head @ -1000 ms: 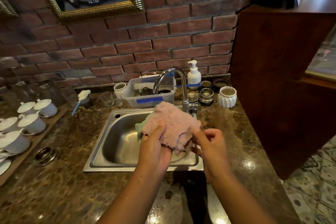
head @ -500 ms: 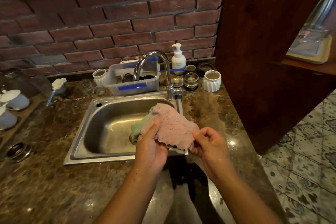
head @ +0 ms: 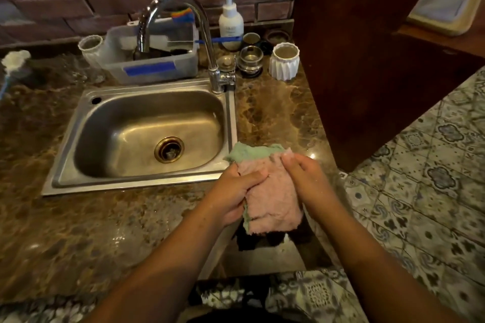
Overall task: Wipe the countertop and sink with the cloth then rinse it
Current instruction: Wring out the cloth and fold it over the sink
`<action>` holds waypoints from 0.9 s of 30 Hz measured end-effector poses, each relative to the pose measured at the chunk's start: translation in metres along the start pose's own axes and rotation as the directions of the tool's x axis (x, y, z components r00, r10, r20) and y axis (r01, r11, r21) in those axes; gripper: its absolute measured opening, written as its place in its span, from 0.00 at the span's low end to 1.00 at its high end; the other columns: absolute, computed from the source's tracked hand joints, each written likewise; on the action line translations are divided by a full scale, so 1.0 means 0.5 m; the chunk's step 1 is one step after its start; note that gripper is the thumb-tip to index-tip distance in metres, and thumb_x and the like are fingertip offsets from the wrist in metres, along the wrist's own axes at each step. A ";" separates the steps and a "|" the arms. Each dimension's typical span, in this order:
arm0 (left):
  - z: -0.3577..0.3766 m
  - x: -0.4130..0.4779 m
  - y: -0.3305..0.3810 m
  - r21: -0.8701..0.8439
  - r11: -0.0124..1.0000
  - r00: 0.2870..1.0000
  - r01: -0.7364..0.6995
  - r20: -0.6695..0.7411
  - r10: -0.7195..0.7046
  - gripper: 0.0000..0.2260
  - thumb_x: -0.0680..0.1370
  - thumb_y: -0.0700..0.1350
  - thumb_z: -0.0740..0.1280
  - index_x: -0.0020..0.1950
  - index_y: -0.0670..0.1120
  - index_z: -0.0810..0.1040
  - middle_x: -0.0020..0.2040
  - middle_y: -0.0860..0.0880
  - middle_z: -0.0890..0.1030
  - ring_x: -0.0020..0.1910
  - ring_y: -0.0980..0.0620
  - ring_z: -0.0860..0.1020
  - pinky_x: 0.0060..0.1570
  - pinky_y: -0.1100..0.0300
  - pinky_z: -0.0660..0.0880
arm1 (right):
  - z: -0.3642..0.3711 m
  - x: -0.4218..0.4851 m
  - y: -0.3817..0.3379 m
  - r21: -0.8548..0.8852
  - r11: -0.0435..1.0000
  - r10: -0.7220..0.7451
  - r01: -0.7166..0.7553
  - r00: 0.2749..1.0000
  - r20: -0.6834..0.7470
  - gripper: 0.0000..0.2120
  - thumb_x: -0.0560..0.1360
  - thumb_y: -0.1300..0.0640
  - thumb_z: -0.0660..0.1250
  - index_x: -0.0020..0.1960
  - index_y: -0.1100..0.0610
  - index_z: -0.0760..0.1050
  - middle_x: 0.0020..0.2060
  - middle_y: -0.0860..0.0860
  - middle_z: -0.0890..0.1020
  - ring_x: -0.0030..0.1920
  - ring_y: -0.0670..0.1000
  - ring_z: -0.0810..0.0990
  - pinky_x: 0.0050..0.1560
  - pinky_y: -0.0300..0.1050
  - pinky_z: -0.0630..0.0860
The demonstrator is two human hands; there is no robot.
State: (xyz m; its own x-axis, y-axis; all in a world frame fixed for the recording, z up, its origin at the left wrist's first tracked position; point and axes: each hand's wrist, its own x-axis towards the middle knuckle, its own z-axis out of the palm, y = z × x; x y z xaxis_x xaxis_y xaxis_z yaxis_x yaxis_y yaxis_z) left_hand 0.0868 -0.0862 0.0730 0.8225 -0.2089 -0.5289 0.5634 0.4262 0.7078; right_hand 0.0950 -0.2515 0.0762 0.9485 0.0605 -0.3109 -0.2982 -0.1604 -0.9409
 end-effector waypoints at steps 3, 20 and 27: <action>-0.014 0.024 -0.040 0.021 0.999 0.999 0.040 0.006 -0.041 0.19 0.79 0.32 0.65 0.71 0.39 0.74 0.65 0.37 0.81 0.65 0.40 0.79 0.64 0.48 0.78 | -0.002 -0.009 0.035 -0.071 0.997 -0.024 0.017 0.994 -0.105 0.05 0.82 0.52 0.64 0.51 0.52 0.77 0.45 0.48 0.82 0.42 0.38 0.81 0.39 0.33 0.76; -0.097 0.086 -0.109 0.772 0.597 0.897 0.219 -0.400 0.189 0.21 0.75 0.40 0.73 0.65 0.46 0.70 0.51 0.48 0.80 0.48 0.51 0.80 0.43 0.58 0.75 | -0.001 0.014 0.195 -0.725 0.687 -0.185 -0.038 0.957 -0.225 0.11 0.77 0.52 0.69 0.54 0.56 0.70 0.50 0.52 0.74 0.48 0.51 0.74 0.46 0.50 0.76; -0.042 0.056 -0.171 0.984 -0.026 0.909 -0.177 0.174 0.378 0.20 0.84 0.46 0.56 0.76 0.44 0.67 0.76 0.44 0.66 0.76 0.46 0.63 0.75 0.44 0.62 | 0.022 0.017 0.223 -0.854 0.392 -0.331 0.343 0.918 0.217 0.23 0.81 0.53 0.61 0.74 0.60 0.68 0.74 0.56 0.70 0.77 0.55 0.64 0.78 0.54 0.60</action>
State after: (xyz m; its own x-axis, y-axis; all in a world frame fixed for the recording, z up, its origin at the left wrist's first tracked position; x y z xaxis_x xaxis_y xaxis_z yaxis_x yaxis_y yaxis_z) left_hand 0.0600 -0.1100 -0.0120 0.9744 -0.1822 -0.1320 -0.0845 -0.8400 0.5359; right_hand 0.0684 -0.2580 -0.0329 0.9467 0.3222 -0.0028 0.2994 -0.8831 -0.3612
